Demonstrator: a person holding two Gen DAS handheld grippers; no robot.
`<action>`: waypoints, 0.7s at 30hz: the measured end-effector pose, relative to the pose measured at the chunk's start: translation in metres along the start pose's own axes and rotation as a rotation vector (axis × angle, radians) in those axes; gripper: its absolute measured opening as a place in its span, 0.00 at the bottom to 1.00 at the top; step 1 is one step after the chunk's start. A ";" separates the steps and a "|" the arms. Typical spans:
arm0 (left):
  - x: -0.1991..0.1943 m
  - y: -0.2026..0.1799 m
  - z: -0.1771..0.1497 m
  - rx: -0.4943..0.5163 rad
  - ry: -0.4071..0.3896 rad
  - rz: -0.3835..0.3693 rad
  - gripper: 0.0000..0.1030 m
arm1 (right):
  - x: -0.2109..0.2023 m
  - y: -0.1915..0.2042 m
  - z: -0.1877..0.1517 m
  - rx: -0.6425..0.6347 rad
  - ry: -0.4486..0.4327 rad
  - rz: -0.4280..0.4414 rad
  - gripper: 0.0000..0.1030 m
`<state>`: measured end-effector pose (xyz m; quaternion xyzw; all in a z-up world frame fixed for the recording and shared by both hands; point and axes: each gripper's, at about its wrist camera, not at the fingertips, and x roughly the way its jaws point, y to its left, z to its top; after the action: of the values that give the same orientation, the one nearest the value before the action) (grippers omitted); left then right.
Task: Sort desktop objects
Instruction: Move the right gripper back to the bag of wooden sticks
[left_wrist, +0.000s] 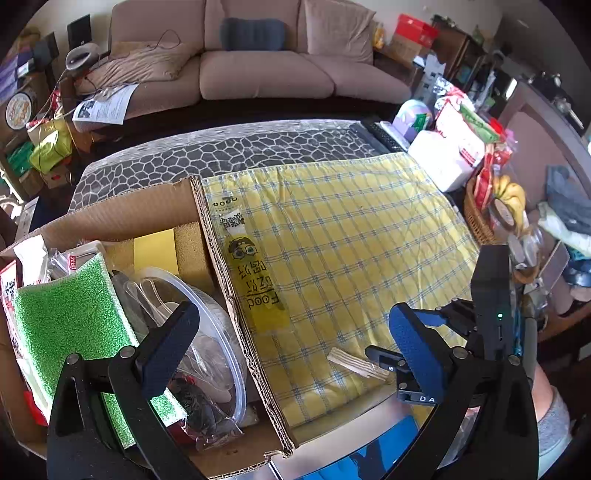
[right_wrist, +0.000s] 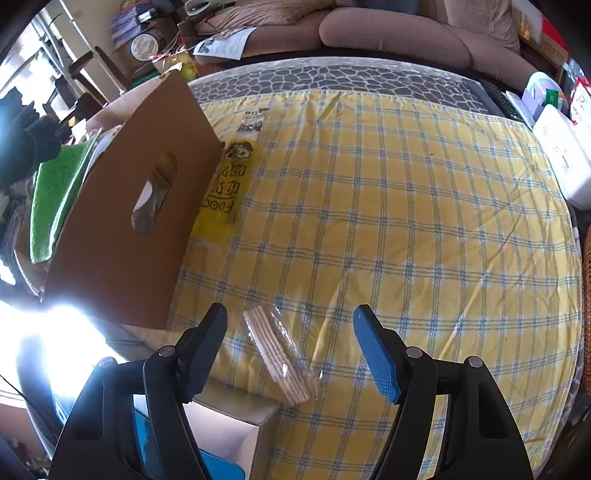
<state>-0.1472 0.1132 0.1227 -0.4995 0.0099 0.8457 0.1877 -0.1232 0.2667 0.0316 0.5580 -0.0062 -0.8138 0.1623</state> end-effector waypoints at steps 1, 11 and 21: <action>0.002 0.000 -0.001 -0.002 0.004 0.000 1.00 | 0.004 0.001 -0.001 -0.009 0.012 0.001 0.71; 0.009 0.006 -0.012 -0.033 0.017 -0.022 1.00 | 0.039 0.008 -0.011 -0.060 0.111 0.038 0.41; 0.009 0.007 -0.012 -0.044 0.019 -0.042 1.00 | 0.064 0.012 -0.013 -0.117 0.218 0.014 0.43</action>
<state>-0.1433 0.1074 0.1079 -0.5118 -0.0173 0.8366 0.1945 -0.1296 0.2405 -0.0289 0.6328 0.0551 -0.7461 0.1999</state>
